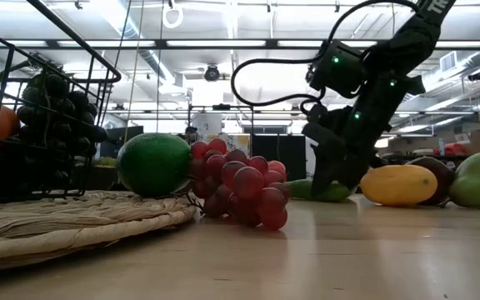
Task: Build produce basket
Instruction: Put the cucumber into the black wire basket
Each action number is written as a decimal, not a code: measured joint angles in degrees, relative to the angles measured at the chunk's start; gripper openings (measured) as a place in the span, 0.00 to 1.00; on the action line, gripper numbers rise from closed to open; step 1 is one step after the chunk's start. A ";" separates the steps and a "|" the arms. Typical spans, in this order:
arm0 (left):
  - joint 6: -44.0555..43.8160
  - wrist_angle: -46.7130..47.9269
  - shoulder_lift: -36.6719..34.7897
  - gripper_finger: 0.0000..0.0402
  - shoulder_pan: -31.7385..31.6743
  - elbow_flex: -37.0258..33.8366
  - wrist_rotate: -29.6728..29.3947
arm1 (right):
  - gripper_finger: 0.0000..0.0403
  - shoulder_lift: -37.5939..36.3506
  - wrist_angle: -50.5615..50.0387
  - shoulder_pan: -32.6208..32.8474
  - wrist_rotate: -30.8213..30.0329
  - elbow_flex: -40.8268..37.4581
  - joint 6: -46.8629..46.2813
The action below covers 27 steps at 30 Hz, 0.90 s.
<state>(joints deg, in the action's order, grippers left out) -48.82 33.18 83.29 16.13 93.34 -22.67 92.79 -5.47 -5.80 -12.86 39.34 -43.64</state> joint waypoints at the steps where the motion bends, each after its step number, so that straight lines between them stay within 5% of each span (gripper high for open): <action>1: 0.01 0.53 0.00 0.57 -0.03 0.00 -0.01 | 0.51 0.00 -0.15 0.00 0.19 0.02 -0.06; 6: -0.06 6.93 0.00 0.57 0.11 0.00 0.63 | 0.33 -0.06 -0.12 0.33 4.61 0.18 3.67; 16: -0.18 18.98 0.00 0.57 2.44 0.00 12.71 | 0.33 -4.91 7.05 1.45 17.06 -0.01 2.27; 22: 2.80 18.09 -0.49 0.56 3.57 0.00 12.76 | 0.33 -12.54 20.96 4.03 25.80 -0.01 2.39; 27: 0.79 16.29 -1.14 0.54 4.24 0.00 9.10 | 0.33 -19.75 27.31 7.65 25.50 0.08 1.18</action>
<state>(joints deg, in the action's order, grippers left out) -48.03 49.47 82.14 20.37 93.34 -13.57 73.05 21.84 1.85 12.64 39.42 -42.46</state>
